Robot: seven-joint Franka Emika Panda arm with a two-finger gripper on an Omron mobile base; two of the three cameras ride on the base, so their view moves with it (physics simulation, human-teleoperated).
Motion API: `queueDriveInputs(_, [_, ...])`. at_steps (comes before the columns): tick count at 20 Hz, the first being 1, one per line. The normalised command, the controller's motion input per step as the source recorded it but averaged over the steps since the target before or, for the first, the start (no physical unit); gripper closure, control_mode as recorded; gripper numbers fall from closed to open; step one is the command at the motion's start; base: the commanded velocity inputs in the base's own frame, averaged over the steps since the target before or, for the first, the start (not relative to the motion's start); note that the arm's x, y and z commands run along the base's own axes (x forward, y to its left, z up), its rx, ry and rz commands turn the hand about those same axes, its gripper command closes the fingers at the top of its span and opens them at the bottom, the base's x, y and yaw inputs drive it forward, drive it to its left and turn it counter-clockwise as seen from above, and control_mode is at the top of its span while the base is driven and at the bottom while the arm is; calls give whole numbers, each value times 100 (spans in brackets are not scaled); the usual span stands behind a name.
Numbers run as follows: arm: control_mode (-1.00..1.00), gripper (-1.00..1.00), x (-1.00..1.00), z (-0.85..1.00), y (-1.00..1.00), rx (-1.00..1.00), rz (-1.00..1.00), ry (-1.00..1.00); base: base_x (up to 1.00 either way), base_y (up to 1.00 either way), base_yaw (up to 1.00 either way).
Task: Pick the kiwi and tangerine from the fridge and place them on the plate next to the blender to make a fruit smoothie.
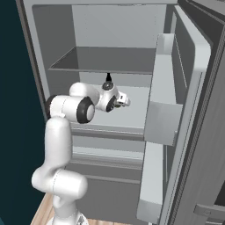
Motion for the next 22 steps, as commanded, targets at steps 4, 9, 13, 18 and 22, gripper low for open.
queueDriveInputs(4, [-100, 100, 2, -47, 0, 0, 0, 0, 0, 0, 0])
queueDriveInputs(9, [-100, 100, 0, -27, 0, 0, 0, 0, 0, 0, 0])
queueDriveInputs(13, [-100, 100, -4, 0, 0, 0, 0, 0, 0, 0, 0])
queueDriveInputs(18, [-100, 100, -63, 0, 0, 0, 0, -8, 0, 0, 0])
queueDriveInputs(22, [-100, 100, -99, 2, 0, 0, 0, -25, 0, 0, 0])
